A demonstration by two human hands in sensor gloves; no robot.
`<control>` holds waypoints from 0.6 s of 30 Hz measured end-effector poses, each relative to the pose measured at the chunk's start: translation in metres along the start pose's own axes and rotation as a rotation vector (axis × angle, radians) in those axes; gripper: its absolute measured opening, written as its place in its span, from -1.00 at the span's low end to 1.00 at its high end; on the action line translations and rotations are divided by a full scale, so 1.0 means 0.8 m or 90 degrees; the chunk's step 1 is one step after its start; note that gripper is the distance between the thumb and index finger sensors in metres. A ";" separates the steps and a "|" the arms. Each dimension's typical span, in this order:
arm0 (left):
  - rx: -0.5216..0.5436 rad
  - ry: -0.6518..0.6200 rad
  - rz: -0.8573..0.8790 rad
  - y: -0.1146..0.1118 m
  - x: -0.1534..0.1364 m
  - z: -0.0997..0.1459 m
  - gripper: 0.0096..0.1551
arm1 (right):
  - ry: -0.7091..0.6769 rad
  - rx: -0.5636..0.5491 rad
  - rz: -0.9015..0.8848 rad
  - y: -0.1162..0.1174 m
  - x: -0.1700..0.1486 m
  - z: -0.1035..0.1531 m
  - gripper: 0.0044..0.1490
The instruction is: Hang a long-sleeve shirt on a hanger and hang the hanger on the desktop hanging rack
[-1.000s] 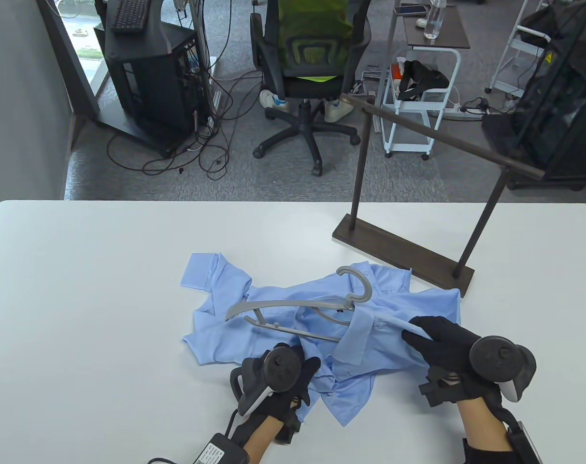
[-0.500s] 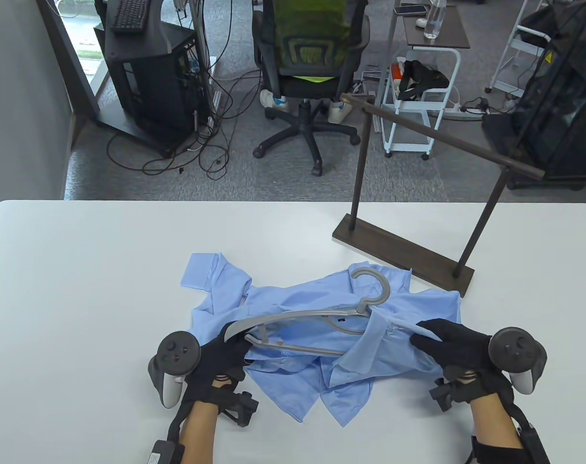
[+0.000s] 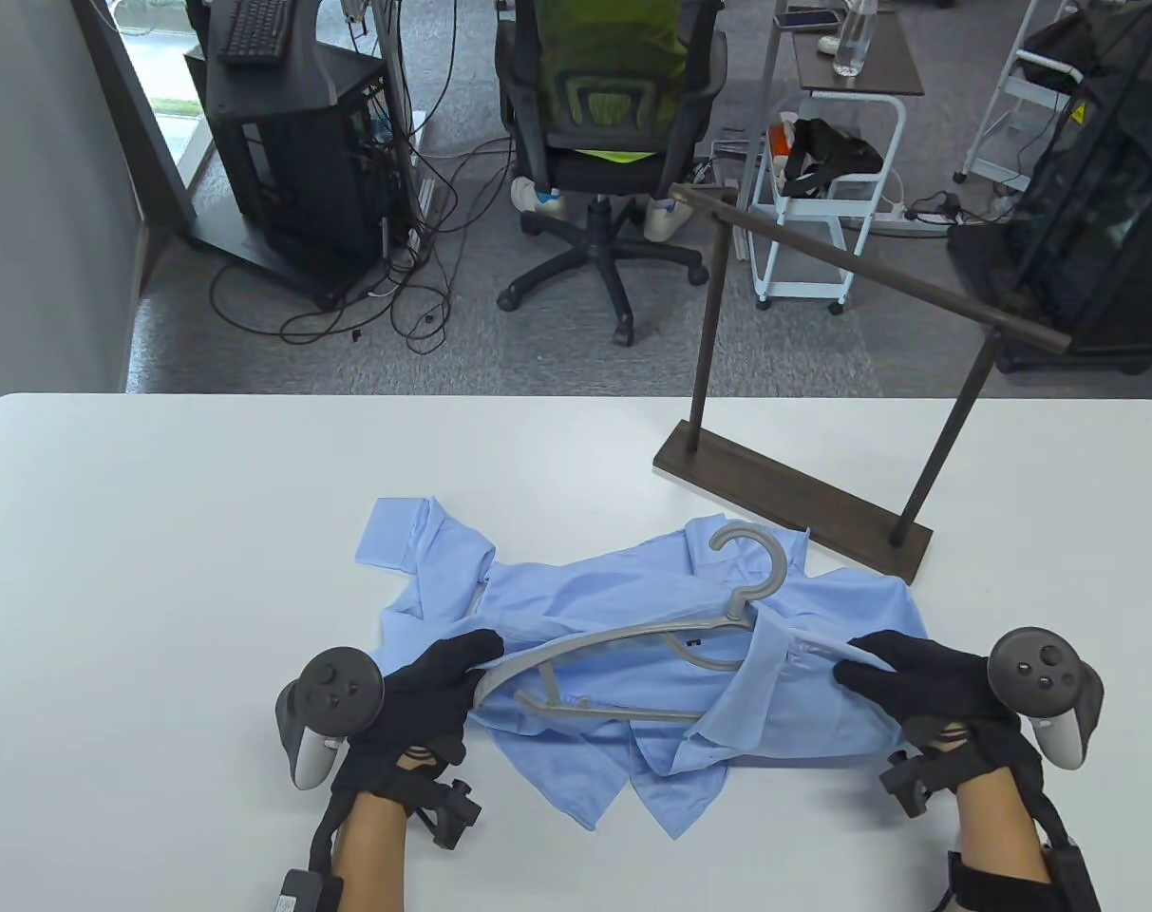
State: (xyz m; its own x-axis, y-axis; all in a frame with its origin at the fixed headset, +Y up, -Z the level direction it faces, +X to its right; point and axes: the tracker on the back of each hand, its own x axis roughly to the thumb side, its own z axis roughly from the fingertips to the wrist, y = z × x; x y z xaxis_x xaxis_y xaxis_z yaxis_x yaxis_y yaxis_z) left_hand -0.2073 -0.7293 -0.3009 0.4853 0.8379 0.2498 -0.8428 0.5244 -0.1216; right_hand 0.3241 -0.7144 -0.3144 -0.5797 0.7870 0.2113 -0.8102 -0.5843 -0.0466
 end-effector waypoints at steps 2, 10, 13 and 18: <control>0.006 0.001 0.012 0.002 -0.001 0.000 -0.43 | 0.006 0.000 0.015 -0.001 0.000 0.001 -0.43; 0.026 -0.004 -0.137 -0.009 0.023 0.003 -0.40 | 0.002 -0.100 0.133 0.000 0.015 0.007 -0.44; 0.106 -0.008 -0.226 -0.016 0.040 0.008 -0.33 | -0.029 -0.160 0.186 0.006 0.036 0.011 -0.46; 0.204 -0.028 -0.312 -0.021 0.066 0.018 -0.35 | -0.070 -0.249 0.253 0.010 0.068 0.023 -0.47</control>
State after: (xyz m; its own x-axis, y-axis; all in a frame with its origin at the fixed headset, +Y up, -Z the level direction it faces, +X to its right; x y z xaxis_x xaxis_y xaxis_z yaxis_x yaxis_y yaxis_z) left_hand -0.1707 -0.6958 -0.2715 0.8315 0.4986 0.2449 -0.5545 0.7712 0.3125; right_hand 0.2881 -0.6798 -0.2856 -0.8508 0.4846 0.2031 -0.5160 -0.6975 -0.4973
